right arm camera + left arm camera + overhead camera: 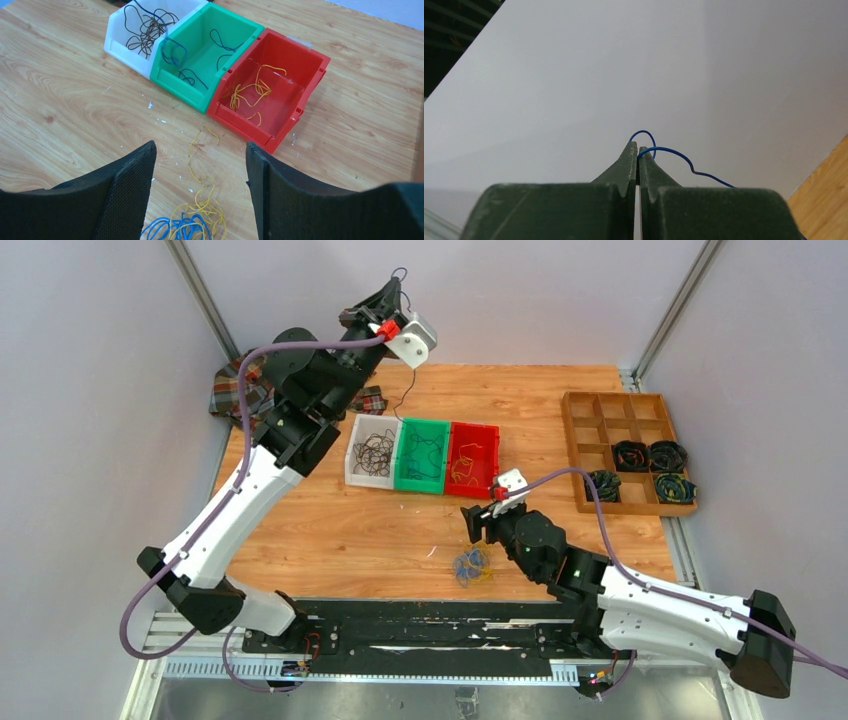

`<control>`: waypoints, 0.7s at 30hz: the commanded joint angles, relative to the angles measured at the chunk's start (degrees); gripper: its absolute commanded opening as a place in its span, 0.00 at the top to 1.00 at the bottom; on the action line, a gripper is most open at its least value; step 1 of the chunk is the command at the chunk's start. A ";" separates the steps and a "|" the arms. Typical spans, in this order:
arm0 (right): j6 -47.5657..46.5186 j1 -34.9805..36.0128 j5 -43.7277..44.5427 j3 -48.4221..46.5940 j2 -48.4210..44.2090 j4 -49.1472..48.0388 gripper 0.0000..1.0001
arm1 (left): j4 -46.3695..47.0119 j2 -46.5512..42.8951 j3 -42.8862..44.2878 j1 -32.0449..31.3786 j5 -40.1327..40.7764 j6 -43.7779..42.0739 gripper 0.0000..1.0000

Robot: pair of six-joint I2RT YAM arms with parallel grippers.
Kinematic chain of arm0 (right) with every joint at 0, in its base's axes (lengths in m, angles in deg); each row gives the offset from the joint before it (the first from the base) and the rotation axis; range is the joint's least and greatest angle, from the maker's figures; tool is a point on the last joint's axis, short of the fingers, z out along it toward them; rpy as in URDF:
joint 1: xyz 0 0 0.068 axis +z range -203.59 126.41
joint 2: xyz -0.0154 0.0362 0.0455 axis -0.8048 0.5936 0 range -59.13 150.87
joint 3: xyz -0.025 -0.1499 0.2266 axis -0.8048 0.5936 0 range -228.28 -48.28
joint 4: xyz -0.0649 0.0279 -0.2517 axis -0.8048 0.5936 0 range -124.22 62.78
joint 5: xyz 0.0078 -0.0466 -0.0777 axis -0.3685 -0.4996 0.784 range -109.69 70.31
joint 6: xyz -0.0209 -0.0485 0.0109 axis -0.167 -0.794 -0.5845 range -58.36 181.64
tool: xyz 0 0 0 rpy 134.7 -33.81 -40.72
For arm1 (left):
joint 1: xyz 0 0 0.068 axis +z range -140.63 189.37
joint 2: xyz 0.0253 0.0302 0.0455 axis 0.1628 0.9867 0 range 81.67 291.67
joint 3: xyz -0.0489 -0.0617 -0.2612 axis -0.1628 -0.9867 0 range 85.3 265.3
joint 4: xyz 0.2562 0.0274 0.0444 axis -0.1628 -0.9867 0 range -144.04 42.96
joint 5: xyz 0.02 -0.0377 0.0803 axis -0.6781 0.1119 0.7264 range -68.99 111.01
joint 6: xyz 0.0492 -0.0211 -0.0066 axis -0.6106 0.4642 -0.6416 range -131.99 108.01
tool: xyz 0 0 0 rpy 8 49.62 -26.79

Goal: Untangle the cables
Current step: Place the cable in the bin.

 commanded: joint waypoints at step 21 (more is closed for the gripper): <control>2.63 -1.47 1.24 4.36 -6.41 5.52 0.35 | 5.70 8.13 8.98 4.56 -2.73 6.95 0.99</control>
